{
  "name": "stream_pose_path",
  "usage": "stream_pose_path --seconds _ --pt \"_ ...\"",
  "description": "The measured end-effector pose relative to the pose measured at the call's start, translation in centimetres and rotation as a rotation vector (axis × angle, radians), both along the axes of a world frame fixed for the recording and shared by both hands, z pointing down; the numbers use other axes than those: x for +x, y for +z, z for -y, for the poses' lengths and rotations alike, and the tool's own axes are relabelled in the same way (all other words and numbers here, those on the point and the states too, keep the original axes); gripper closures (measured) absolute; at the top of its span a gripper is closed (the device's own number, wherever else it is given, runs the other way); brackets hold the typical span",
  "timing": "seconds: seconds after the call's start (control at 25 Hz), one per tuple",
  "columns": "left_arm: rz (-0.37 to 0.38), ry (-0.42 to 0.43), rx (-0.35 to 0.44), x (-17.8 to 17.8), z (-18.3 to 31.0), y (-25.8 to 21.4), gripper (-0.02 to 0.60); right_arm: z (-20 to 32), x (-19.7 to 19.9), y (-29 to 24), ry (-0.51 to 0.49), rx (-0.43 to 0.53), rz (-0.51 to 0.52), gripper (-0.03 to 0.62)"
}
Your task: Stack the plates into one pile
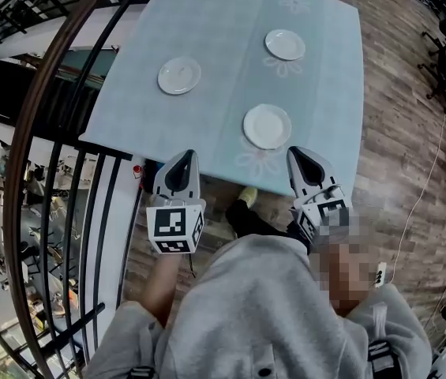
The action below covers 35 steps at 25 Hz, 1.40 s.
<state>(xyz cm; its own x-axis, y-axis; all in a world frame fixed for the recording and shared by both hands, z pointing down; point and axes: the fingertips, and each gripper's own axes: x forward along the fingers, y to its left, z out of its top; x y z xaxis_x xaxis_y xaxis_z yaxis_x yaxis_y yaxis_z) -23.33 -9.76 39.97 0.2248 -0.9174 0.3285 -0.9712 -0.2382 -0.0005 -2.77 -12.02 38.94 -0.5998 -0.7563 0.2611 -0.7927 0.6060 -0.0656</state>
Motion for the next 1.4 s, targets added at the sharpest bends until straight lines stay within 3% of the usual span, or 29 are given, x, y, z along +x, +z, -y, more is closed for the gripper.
stream_pose_path --seconds 0.2,0.44,0.56,1.04,1.4 --pt "0.006 0.038 -0.039 -1.2 2.6 0.6 0.561 1.9 -1.1 0.7 0.004 -0.034 0.014 0.568" --pt "0.082 0.073 -0.083 -1.7 5.6 2.0 0.557 4.5 -0.8 0.4 0.026 -0.039 0.061 0.568" --pt "0.141 0.103 -0.106 -2.2 6.9 2.9 0.474 5.6 -1.0 0.6 0.04 -0.035 0.079 0.568" --pt "0.341 0.147 -0.147 -3.4 10.9 5.9 0.474 6.7 0.6 1.8 0.121 -0.074 0.135 0.568" --pt "0.405 0.189 -0.222 -5.4 14.8 10.7 0.474 8.2 0.9 2.8 0.163 -0.092 0.119 0.568"
